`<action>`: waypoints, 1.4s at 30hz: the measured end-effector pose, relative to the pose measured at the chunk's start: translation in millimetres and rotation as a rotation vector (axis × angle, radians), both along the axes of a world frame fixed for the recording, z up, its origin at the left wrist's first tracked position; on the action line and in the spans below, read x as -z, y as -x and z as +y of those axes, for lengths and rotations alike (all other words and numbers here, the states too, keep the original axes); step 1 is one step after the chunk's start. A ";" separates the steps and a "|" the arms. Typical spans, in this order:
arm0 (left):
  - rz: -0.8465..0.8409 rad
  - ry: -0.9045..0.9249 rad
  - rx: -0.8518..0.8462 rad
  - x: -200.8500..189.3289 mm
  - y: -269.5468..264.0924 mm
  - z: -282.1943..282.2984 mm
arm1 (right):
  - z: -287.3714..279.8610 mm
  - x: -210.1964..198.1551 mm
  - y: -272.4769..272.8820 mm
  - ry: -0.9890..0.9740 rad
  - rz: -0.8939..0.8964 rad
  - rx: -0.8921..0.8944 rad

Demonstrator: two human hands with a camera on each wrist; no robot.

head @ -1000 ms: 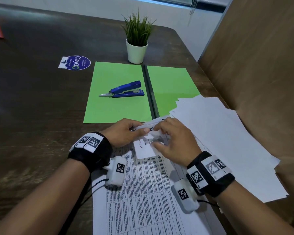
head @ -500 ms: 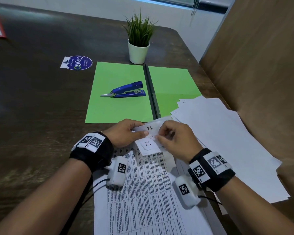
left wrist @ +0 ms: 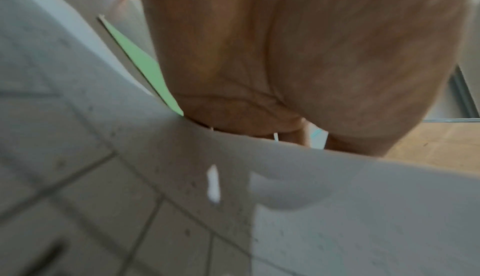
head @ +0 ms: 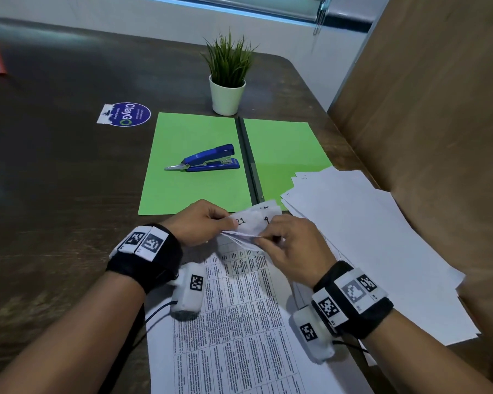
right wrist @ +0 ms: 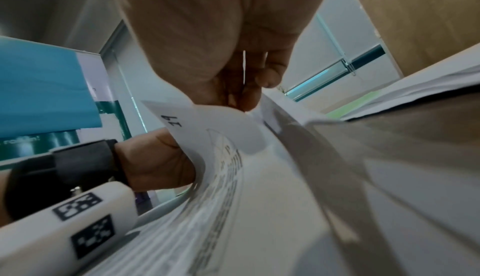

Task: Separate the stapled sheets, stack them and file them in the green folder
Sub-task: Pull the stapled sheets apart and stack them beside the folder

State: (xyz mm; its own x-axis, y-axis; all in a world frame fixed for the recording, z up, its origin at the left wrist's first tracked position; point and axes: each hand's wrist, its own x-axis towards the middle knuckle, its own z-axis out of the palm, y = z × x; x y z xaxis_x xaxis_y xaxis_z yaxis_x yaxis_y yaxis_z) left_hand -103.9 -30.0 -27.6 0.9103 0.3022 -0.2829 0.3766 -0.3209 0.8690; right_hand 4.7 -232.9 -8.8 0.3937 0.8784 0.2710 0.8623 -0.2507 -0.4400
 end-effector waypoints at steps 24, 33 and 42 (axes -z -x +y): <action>0.012 0.111 -0.040 -4.7 3.6 10.3 | 4.6 -1.8 5.6 -0.333 0.618 0.287; 0.061 0.068 -0.069 -4.2 4.3 16.8 | -43.9 4.9 -20.2 0.182 0.668 0.318; 0.064 0.053 -0.132 -3.2 3.0 12.5 | -50.8 2.0 -18.1 -0.065 0.717 0.334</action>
